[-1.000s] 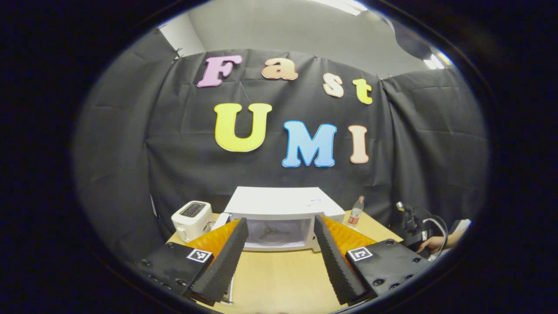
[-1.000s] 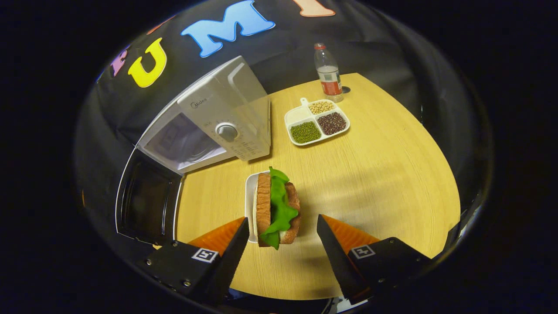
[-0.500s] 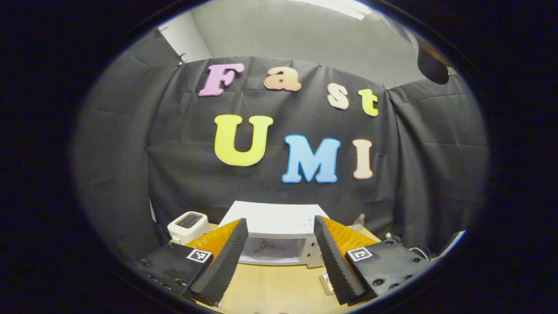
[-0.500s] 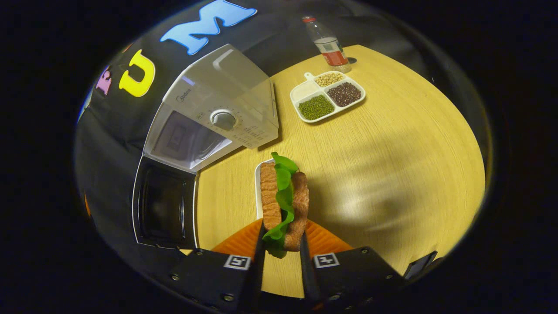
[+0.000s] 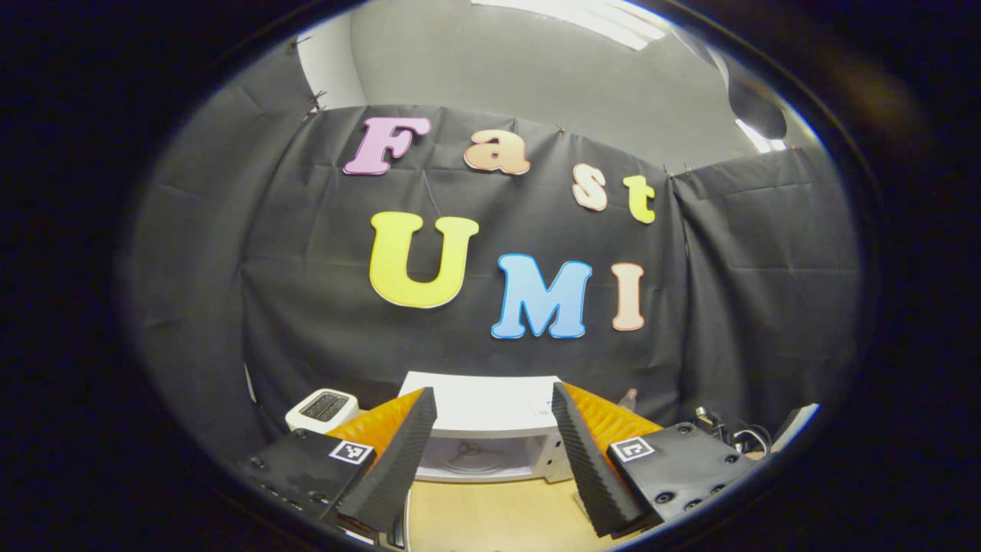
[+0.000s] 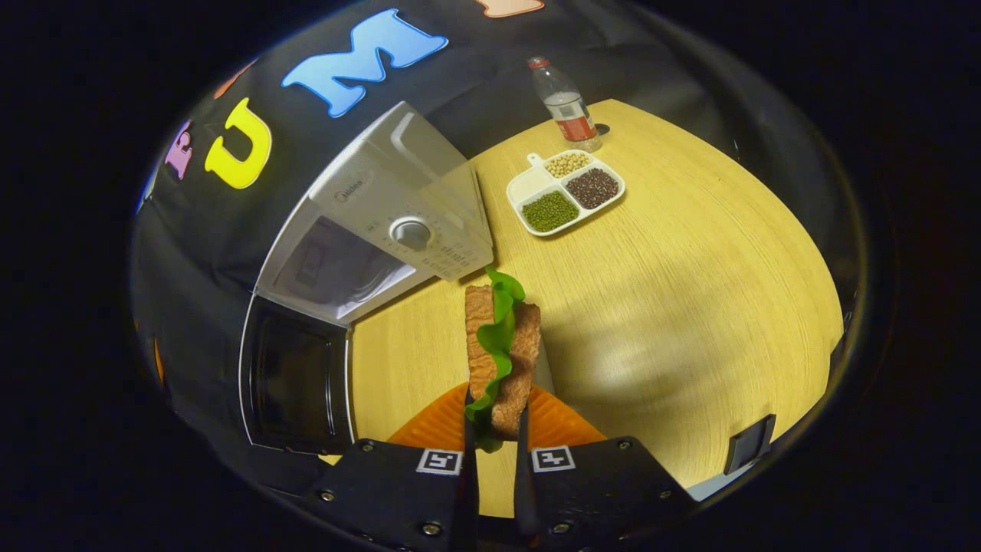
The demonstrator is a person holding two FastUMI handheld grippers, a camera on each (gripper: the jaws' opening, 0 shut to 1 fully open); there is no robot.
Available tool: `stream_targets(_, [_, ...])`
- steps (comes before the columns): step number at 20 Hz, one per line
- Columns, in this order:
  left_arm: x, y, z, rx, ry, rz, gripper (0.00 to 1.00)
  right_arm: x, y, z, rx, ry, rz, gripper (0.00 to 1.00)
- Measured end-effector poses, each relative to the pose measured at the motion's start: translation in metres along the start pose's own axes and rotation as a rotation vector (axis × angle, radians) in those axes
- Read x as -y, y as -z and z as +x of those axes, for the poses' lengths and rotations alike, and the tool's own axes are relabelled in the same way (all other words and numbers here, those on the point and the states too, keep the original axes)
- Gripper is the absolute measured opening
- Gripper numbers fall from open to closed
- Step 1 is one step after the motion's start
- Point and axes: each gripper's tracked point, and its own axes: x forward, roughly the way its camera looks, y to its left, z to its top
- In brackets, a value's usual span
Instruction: Open the microwave oven with the left hand, put the food in, and close the microwave oven.
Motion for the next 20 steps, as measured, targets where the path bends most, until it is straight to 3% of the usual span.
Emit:
stream_targets(3, [-0.031, -0.003, -0.005, 0.005, -0.025, -0.011, 0.96, -0.040, -0.001, -0.010, 0.055, -0.090, 0.037, 0.18])
stream_targets(8, [-0.056, -0.016, -0.027, 0.038, -0.008, -0.023, 0.96, -0.133, -0.012, -0.012, 0.143, -0.336, 0.176, 0.19])
stream_targets(14, [-0.089, -0.021, -0.064, 0.043, -0.004, 0.002, 0.96, -0.202, -0.009, 0.022, 0.175, -0.412, 0.258, 0.18])
stream_targets(20, [-0.122, -0.026, -0.087, 0.074, -0.052, -0.044, 0.96, -0.244, -0.009, 0.070, 0.183, -0.426, 0.340, 0.19])
